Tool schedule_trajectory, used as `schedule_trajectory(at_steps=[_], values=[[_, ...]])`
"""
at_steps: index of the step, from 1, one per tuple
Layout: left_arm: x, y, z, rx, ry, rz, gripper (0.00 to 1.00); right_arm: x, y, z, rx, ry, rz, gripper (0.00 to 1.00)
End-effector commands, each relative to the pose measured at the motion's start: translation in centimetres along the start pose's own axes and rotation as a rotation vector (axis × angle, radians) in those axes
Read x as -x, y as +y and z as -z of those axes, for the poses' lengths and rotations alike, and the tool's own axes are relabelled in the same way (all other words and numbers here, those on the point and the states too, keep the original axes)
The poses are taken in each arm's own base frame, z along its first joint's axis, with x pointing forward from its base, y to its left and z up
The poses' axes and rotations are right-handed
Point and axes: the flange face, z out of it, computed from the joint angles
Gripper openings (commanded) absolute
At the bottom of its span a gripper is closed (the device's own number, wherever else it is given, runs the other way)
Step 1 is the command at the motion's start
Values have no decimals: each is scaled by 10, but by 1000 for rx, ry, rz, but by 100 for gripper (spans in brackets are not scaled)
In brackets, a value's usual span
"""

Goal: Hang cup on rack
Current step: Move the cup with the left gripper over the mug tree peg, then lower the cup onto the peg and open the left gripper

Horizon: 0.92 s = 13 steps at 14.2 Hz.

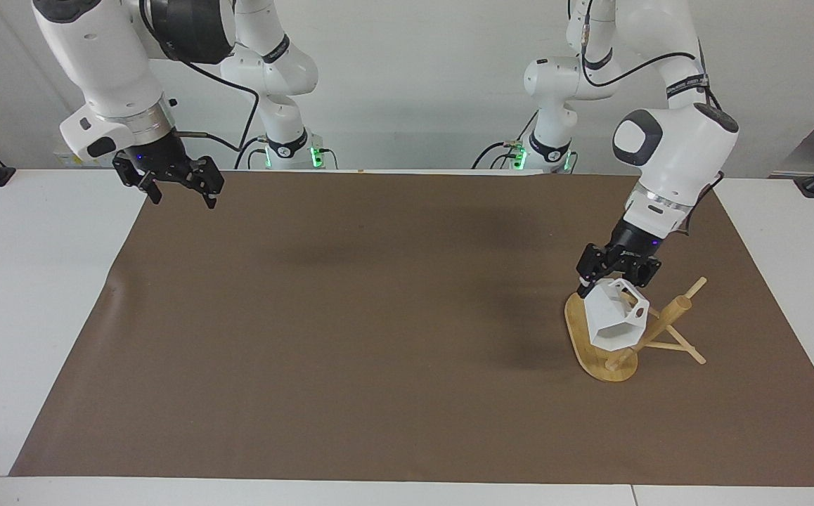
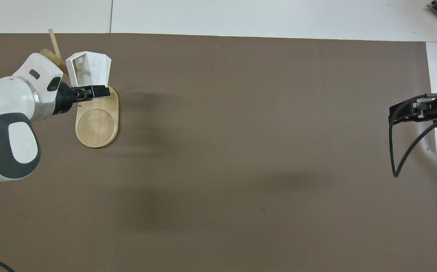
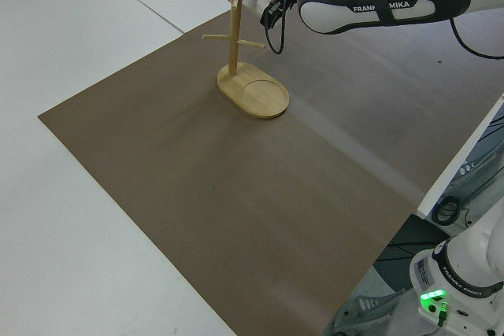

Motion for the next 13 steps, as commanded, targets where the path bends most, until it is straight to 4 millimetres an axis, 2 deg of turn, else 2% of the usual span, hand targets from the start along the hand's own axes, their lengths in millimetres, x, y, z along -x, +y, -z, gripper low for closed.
schedule_trajectory(at_steps=[1,3,7,9,10,11,13], values=[[-3,-3,-1,-14,2,63,0,10,1,9,-8,-15,16,100],[-3,-9,-1,-18,-2,108,0,17,5,17,-8,-11,8,100],[-2,-8,-2,-17,-6,159,0,15,25,17,-10,-3,-26,100],[-2,-7,-2,-17,-6,160,0,15,25,17,-6,1,-25,100],[-2,-6,-2,-16,-5,158,40,14,25,17,-6,5,-25,100],[-1,-5,-3,-16,-6,157,99,14,26,17,-5,11,-27,100],[-2,-3,-2,-15,-2,154,100,13,36,16,-10,13,-44,100]])
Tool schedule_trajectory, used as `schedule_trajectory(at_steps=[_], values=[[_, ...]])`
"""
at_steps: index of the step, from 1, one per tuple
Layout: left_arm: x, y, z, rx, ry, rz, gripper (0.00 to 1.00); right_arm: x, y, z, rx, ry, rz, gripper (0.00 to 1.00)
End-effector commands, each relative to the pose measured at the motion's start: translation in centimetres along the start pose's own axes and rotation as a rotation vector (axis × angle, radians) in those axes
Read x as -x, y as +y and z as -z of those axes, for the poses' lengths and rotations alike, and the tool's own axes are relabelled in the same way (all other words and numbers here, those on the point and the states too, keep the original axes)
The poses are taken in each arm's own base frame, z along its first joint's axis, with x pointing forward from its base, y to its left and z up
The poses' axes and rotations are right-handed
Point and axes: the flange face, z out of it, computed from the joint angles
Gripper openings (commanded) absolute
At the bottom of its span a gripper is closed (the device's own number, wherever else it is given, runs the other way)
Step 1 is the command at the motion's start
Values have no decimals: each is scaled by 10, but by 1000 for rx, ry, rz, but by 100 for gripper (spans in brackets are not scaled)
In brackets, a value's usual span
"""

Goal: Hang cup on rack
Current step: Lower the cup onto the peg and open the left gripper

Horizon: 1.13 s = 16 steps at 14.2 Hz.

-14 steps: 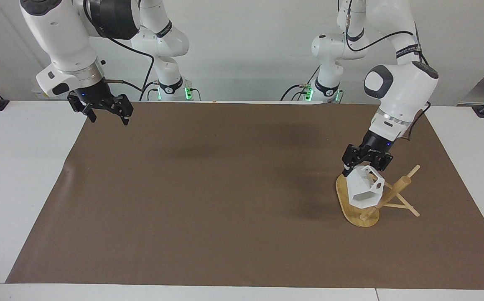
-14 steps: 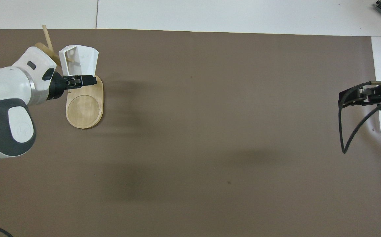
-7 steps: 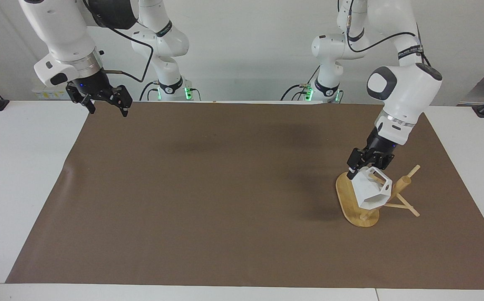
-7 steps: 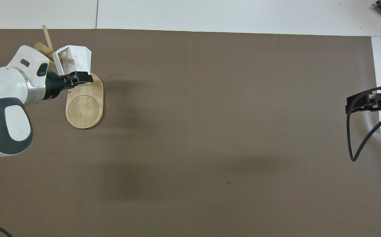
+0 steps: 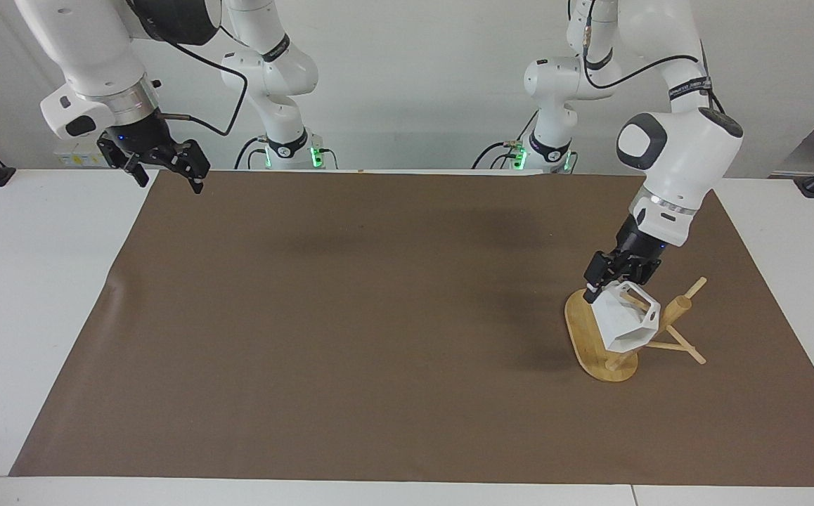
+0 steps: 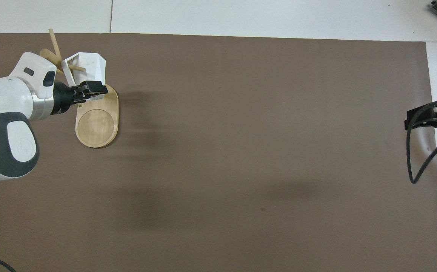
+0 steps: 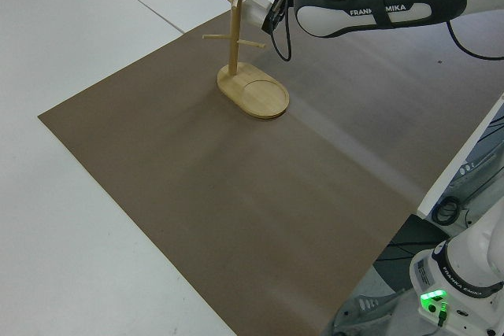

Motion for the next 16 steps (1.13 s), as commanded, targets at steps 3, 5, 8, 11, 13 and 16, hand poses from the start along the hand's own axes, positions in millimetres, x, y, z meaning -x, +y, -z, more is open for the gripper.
schedule_trajectory(at_steps=[3,5,8,11,13,16], values=[[-2,6,4,-7,6,-4,100,-2,16,1,-10,25,-7,100],[-4,5,7,-10,0,-17,100,-2,19,0,-12,23,-5,100],[-6,11,26,-60,-61,-90,100,-3,26,-1,-13,23,55,100],[9,13,57,-120,-137,-205,100,-4,25,-3,-39,32,49,100],[16,6,79,-132,-180,-204,100,-4,26,-4,-40,23,43,100],[27,3,114,-243,-217,-271,100,-3,25,-4,-40,21,46,100]])
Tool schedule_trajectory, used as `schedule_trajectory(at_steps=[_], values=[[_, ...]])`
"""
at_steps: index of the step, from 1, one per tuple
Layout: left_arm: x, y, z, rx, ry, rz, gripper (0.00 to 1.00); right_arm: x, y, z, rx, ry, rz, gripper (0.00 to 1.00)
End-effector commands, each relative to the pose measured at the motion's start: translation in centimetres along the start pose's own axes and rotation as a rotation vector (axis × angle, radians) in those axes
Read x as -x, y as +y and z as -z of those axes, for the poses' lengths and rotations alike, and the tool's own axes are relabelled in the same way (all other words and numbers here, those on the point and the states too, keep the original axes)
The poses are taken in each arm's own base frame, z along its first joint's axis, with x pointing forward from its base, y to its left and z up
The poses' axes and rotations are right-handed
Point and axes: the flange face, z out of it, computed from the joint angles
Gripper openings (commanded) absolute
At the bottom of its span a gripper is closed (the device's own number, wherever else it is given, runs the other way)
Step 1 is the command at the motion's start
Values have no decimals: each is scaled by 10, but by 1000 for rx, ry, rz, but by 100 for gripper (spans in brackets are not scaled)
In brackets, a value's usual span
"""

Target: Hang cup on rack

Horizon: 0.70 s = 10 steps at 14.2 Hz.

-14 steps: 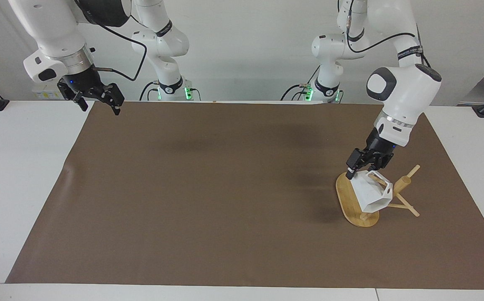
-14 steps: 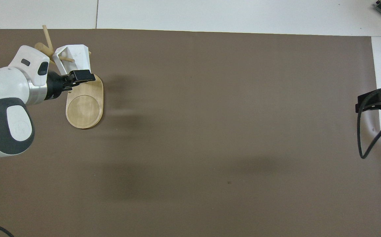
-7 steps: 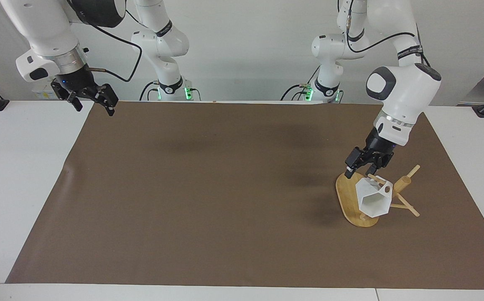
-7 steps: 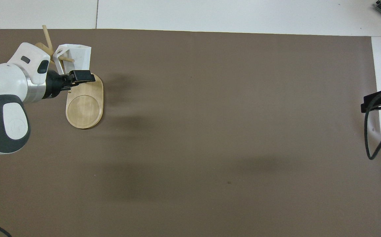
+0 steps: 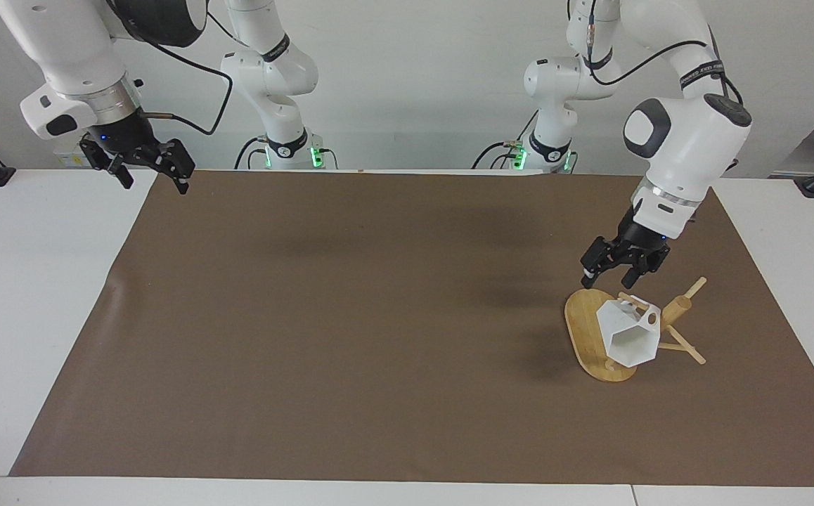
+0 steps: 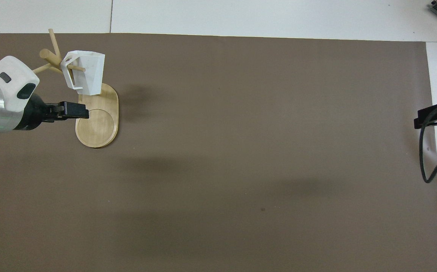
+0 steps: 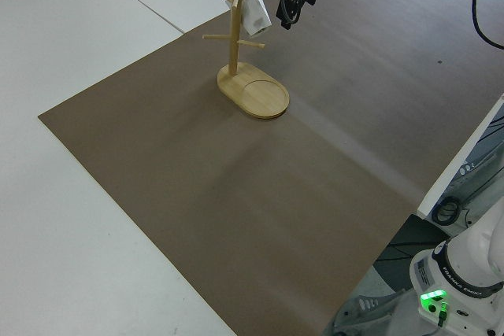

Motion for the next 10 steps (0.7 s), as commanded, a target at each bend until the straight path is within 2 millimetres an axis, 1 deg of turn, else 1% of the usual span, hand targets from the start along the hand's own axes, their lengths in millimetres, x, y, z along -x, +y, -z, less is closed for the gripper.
schedule_trajectory(at_steps=[1,3,5,7,8,10], values=[[19,-5,30,-93,-35,-55,100,1,2,-1,-26,8,15,100],[26,-4,48,-107,-87,-58,100,1,1,-1,-26,8,19,100],[24,-1,77,-157,-100,-75,100,1,1,-1,-26,8,19,100],[21,2,96,-199,-90,-126,100,1,1,-1,-26,8,17,100],[20,3,102,-198,-86,-145,100,1,1,-1,-26,8,18,100],[15,6,102,-200,-77,-159,100,1,1,-1,-26,8,17,100]])
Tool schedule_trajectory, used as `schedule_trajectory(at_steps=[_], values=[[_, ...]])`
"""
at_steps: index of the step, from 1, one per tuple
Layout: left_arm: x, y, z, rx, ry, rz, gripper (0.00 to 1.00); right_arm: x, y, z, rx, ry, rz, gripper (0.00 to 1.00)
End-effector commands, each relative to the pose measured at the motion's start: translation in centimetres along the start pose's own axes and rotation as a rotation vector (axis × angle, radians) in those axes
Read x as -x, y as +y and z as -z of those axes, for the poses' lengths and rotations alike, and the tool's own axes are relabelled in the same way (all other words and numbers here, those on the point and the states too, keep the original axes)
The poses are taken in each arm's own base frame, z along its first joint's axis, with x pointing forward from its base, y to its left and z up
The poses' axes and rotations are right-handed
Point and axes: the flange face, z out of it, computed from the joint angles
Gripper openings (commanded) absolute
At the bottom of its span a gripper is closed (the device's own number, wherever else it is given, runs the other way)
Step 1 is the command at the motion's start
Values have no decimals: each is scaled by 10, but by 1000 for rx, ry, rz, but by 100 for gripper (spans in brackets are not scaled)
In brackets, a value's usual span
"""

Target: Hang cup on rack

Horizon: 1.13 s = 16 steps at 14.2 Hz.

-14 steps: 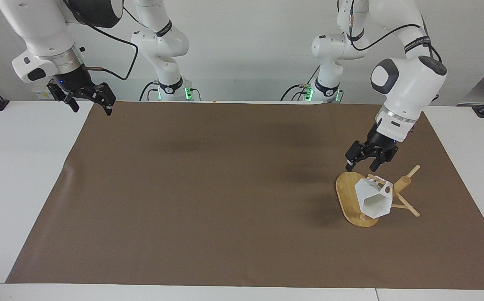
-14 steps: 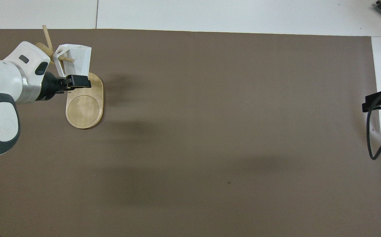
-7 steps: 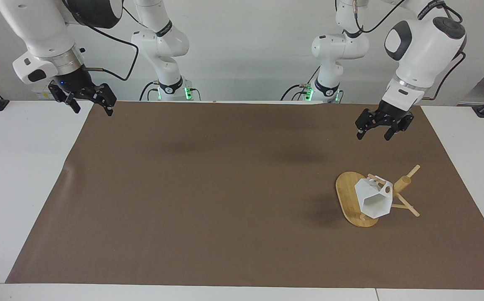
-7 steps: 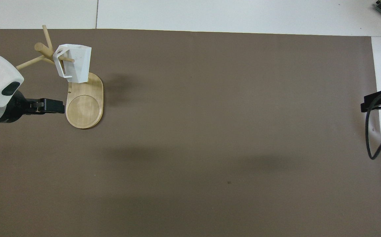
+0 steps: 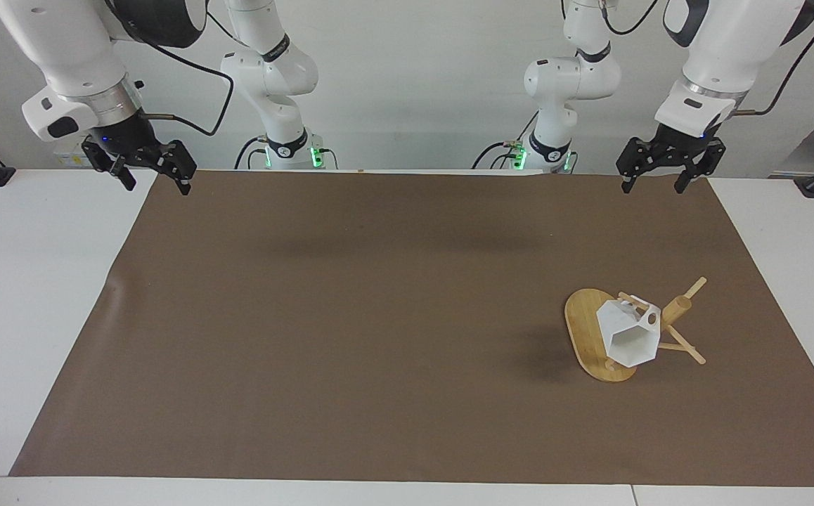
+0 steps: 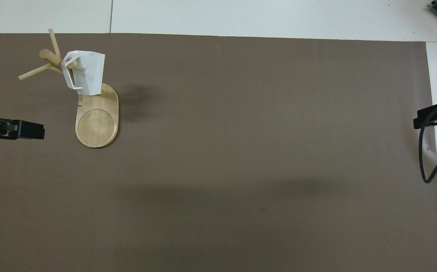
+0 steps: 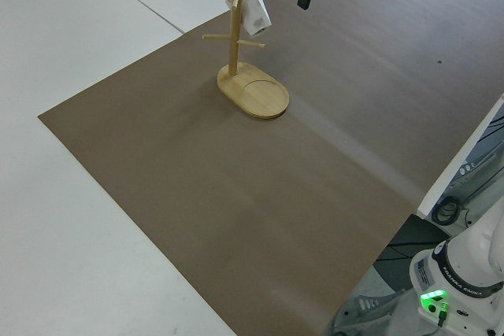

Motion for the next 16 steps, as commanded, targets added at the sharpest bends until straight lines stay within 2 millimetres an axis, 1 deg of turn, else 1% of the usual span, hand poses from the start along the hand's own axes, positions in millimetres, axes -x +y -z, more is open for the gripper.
schedule_trajectory(at_steps=[1,3,4,5,7,10,12,16], values=[[-12,3,7,-24,-3,-38,100,1,1,-1,-25,8,16,100],[-23,3,19,-23,19,-54,100,1,1,-1,-25,8,16,100],[-27,2,18,-22,17,-65,100,1,1,-1,-25,8,17,100],[-28,2,21,-21,16,-75,100,1,1,-1,-25,8,17,100],[-22,3,21,-10,-6,-79,100,1,2,-1,-25,7,14,100],[-11,0,10,-9,-58,-80,100,1,1,-1,-25,7,19,100],[-9,-5,10,-10,-59,-69,100,1,0,-1,-25,7,19,100],[-5,-8,8,-10,-76,-52,100,1,0,-1,-25,7,19,100]])
